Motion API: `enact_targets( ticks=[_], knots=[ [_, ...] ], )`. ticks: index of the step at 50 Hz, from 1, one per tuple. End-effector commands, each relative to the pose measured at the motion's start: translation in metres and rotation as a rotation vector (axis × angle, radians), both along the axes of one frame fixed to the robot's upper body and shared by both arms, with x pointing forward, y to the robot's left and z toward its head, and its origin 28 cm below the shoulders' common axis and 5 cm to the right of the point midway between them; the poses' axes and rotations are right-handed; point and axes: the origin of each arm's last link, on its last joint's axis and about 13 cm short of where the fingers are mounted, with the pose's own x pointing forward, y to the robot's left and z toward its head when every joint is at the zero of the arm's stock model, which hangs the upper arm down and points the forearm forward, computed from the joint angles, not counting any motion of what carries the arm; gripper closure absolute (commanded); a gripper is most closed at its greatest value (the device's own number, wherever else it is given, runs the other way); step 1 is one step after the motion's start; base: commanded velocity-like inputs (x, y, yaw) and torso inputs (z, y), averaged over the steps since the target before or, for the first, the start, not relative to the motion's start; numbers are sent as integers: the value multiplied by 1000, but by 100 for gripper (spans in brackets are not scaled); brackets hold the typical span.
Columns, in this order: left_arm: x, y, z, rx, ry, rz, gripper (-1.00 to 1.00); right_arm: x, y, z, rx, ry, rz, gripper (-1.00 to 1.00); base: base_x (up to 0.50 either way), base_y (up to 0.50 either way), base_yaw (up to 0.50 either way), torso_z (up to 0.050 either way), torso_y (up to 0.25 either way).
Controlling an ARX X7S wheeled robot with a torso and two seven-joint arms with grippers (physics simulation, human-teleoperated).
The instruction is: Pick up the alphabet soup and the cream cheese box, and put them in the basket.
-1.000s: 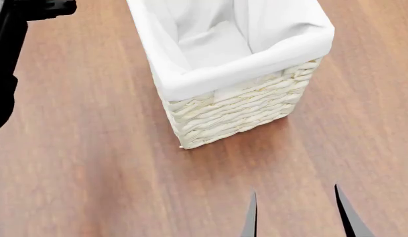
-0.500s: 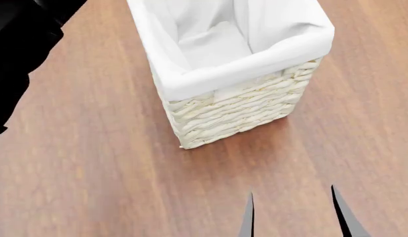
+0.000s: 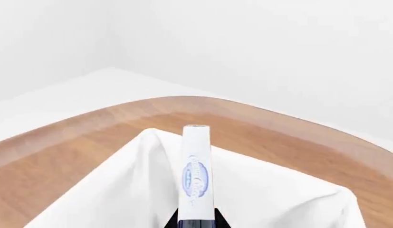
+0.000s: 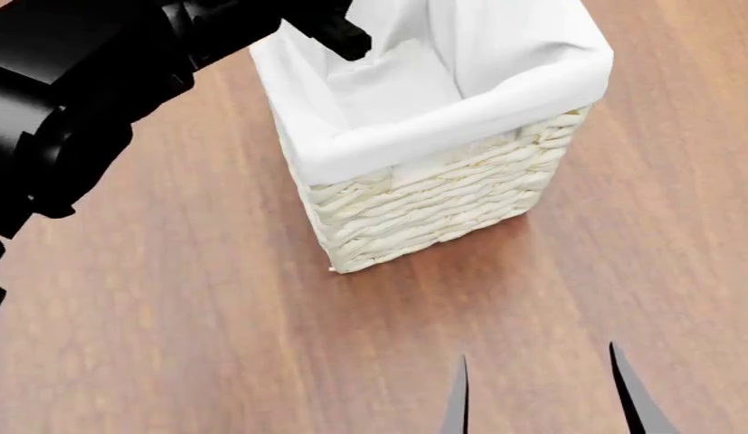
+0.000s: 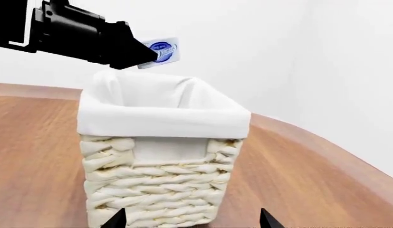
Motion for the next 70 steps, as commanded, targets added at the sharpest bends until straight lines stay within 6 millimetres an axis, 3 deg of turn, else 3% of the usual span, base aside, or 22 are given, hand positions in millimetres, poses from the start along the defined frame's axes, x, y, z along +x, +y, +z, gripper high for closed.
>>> enact_targets(
  ticks=[1, 23, 24, 42, 45, 47, 50, 54, 60, 63, 67, 68, 70],
  knots=[
    [3, 3, -1, 7, 22, 7, 100, -1, 0, -1, 5, 2, -2, -100, 0, 0, 0, 0, 10],
    [2, 1, 1, 7, 36, -8, 100, -3, -1, -1, 6, 1, -2, -100, 0, 0, 0, 0, 0],
    [2, 1, 1, 6, 34, -2, -100, -3, -1, -1, 6, 1, -2, -100, 0, 0, 0, 0, 0],
    [1, 1, 5, -12, 44, -15, -100, -5, 0, 0, 1, 1, 2, -100, 0, 0, 0, 0, 0],
    [0, 1, 13, -111, -61, 72, -100, -5, 0, -1, 3, 2, 3, -100, 0, 0, 0, 0, 0],
    [-10, 3, 14, -187, -205, 207, -100, -4, 1, -1, 6, 3, 4, -100, 0, 0, 0, 0, 0],
    [-29, 7, 5, -338, -265, 311, -100, -4, 1, -3, 8, 2, 7, -100, 0, 0, 0, 0, 0],
    [-60, 11, -24, -431, -310, 394, -100, -5, 1, -3, 14, 4, 11, -100, 0, 0, 0, 0, 0],
    [-104, 13, -64, -418, -357, 411, -100, -6, 1, -4, 21, 3, 16, -100, 0, 0, 0, 0, 0],
    [-119, 12, -76, -417, -411, 433, -100, -6, 4, -5, 30, 3, 27, -100, 0, 0, 0, 0, 0],
    [-126, 11, -80, -402, -445, 454, -100, -5, 5, -5, 33, 3, 30, -100, 0, 0, 0, 0, 0],
    [-141, 12, -87, -414, -454, 443, -100, -6, 5, -5, 35, 4, 37, -100, 0, 0, 0, 0, 0],
    [-149, 13, -99, -382, -489, 457, -100, -6, 5, -6, 33, 6, 36, -100, 0, 0, 0, 0, 0]
  ],
)
